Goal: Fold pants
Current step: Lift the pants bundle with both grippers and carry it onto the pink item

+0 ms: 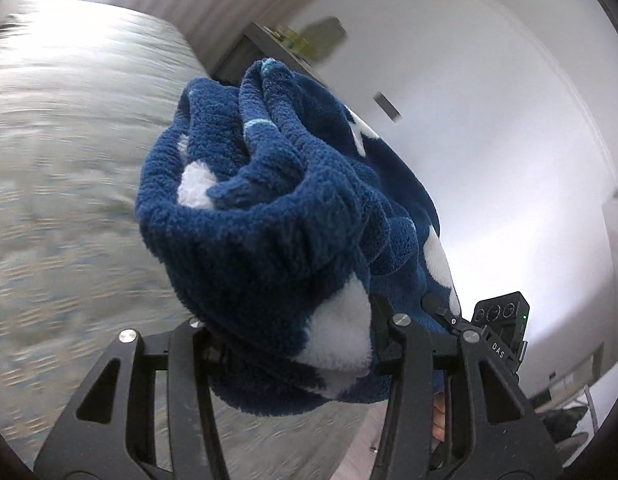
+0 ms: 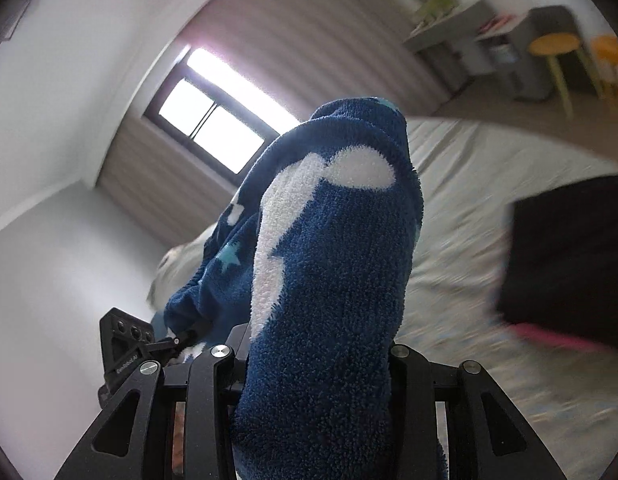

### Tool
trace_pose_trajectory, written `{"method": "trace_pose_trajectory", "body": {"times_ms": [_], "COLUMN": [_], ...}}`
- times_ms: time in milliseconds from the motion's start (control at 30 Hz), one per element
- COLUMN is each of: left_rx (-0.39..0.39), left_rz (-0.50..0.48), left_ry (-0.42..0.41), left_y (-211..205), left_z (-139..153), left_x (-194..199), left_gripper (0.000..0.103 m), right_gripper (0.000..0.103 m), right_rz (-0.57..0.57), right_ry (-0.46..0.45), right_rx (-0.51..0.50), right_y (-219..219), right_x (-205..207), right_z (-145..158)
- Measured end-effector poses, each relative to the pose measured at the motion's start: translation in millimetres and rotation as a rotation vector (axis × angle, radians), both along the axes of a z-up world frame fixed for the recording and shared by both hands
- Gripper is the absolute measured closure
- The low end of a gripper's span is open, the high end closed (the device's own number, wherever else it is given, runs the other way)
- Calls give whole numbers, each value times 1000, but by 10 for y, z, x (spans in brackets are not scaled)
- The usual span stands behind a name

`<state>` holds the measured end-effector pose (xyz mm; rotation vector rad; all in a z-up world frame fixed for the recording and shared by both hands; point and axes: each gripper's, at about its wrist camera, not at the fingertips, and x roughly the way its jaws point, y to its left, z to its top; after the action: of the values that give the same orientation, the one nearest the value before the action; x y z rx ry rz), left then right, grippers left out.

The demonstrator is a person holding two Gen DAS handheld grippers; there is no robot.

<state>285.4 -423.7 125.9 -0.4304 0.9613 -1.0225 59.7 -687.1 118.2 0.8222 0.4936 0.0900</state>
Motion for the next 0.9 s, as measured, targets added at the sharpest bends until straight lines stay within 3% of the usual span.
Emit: {"method": "trace_pose_trajectory", "body": {"times_ms": [200, 333, 433, 633, 700, 833, 900], "left_rx": [34, 66, 99, 154, 155, 173, 180], "left_rz": [-114, -147, -163, -153, -151, -163, -184], "left_ry": [18, 28, 47, 69, 59, 54, 22], "left_y": [-1109, -1756, -2013, -2205, -2240, -2262, -2278], "left_z": [-293, -551, -766, -1289, -1325, -1401, -1399], "left_x": [-88, -40, -23, 22, -70, -79, -96], "left_gripper": [54, 54, 54, 53, 51, 42, 41], "right_gripper": [65, 65, 65, 64, 61, 50, 48], "right_rz": [-147, -218, -251, -284, -290, -294, -289], "right_ry": [39, 68, 93, 166, 171, 125, 114], "right_rx": [-11, -17, 12, 19, 34, 156, 152], "right_y": [-964, -1421, -1680, -1896, -1910, -1986, -2020], "right_x": [-532, -763, -838, -945, -1007, -1085, -1105], "right_z": [-168, -503, -837, -1440, -1613, -1900, -1941]}}
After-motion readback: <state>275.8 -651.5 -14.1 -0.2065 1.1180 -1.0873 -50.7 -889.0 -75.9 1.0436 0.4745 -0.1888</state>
